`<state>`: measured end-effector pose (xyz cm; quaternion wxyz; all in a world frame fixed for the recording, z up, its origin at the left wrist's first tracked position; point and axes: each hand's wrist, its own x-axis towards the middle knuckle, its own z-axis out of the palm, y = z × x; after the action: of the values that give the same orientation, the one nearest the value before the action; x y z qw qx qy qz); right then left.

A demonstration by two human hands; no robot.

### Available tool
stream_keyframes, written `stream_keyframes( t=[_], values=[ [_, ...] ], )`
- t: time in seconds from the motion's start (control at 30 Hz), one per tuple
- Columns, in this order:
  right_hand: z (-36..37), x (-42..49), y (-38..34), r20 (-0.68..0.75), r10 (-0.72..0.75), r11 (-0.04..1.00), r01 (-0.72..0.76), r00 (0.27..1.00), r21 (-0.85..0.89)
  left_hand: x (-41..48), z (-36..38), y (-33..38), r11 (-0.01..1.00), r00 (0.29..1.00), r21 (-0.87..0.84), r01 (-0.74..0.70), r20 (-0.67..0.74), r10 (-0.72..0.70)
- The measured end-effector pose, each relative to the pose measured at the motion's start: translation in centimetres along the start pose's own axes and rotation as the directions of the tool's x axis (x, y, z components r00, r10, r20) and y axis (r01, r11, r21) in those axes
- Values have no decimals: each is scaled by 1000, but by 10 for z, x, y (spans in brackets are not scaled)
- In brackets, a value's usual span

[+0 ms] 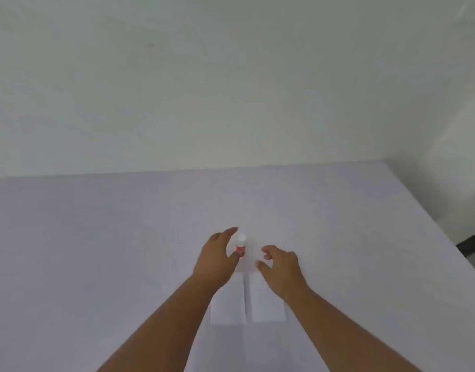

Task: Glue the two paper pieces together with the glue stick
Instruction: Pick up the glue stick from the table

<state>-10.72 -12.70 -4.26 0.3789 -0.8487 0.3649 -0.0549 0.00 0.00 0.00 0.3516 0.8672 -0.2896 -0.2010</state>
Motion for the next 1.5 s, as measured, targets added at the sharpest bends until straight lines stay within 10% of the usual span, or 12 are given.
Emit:
stream_keyframes(
  t=[0.47, 0.83, 1.17, 1.5],
  values=[
    [23, 29, -8, 125, -41, 998, 47, 991, -49, 37, 8, 2, 996, 998, -69, 50, -21, -51],
    [7, 18, -14, -112, -106, 994, 108, 988, 13, 50, -25, 8, 890, 967, -437, 133, -140, -214],
    [14, 8, -6, -191, -101, 991, 115, 976, 66, 49, 14, -48, 985, 986, 38, 166, -15, -166],
    [15, 3, -2, -172, -81, 991, 97, 982, 87, 50, 24, -63, 984, 989, 113, 141, 21, -144]
  ],
)
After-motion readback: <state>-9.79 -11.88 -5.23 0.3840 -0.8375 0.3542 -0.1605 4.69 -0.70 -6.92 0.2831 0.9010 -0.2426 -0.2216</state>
